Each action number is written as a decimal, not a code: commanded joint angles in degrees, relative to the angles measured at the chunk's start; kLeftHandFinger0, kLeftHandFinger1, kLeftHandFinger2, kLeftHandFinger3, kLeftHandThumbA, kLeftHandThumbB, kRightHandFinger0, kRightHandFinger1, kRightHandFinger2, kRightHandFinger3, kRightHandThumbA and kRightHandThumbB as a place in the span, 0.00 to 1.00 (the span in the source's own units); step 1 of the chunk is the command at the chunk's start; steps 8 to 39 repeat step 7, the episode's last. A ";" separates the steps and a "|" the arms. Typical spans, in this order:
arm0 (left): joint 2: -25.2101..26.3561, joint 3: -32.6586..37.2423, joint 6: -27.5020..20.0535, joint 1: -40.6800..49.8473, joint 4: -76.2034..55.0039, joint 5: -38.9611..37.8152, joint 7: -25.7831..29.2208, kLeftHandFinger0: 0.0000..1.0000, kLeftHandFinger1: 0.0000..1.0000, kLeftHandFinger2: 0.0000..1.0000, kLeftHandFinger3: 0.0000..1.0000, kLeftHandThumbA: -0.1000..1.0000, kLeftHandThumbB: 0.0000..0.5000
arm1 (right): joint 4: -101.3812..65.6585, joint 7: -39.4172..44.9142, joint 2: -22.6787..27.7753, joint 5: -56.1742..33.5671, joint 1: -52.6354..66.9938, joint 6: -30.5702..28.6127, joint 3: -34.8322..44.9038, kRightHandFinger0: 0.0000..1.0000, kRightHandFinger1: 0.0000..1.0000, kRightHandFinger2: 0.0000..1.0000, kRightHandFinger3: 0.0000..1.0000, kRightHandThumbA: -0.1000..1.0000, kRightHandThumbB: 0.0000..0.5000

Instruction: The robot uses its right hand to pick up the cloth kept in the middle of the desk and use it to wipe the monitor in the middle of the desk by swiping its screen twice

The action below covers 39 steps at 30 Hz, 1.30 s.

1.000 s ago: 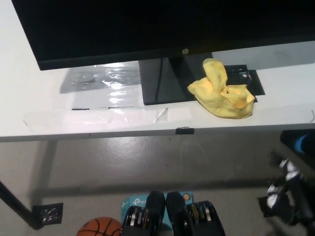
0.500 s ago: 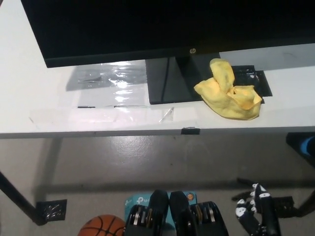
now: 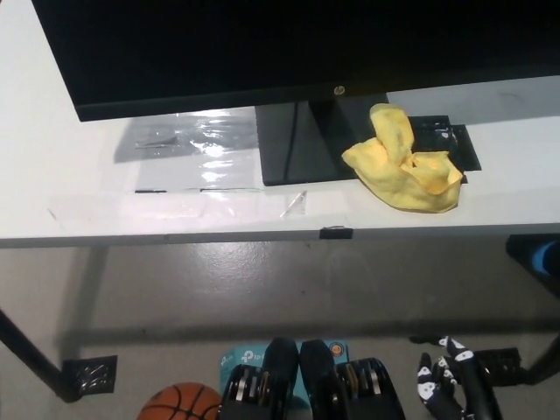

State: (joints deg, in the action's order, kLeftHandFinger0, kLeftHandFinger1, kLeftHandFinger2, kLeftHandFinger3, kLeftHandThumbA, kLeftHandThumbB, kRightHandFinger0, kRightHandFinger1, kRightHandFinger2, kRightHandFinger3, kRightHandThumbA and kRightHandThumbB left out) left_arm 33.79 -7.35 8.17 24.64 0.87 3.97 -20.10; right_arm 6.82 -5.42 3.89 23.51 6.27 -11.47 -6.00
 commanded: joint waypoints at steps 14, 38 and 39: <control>1.40 0.14 0.08 -0.82 0.23 0.55 0.21 0.71 0.72 0.84 1.00 0.14 0.15 | -0.88 -1.29 1.99 1.58 -1.33 -2.87 -0.96 0.00 0.00 0.06 0.59 0.28 0.00; 1.40 0.14 0.08 -0.82 0.23 0.55 0.21 0.71 0.72 0.84 1.00 0.14 0.15 | -0.88 -1.29 1.99 1.58 -1.33 -2.87 -0.96 0.00 0.00 0.06 0.59 0.28 0.00; 1.40 0.14 0.08 -0.82 0.23 0.55 0.21 0.71 0.72 0.84 1.00 0.14 0.15 | -0.88 -1.29 1.99 1.58 -1.33 -2.87 -0.96 0.00 0.00 0.06 0.59 0.28 0.00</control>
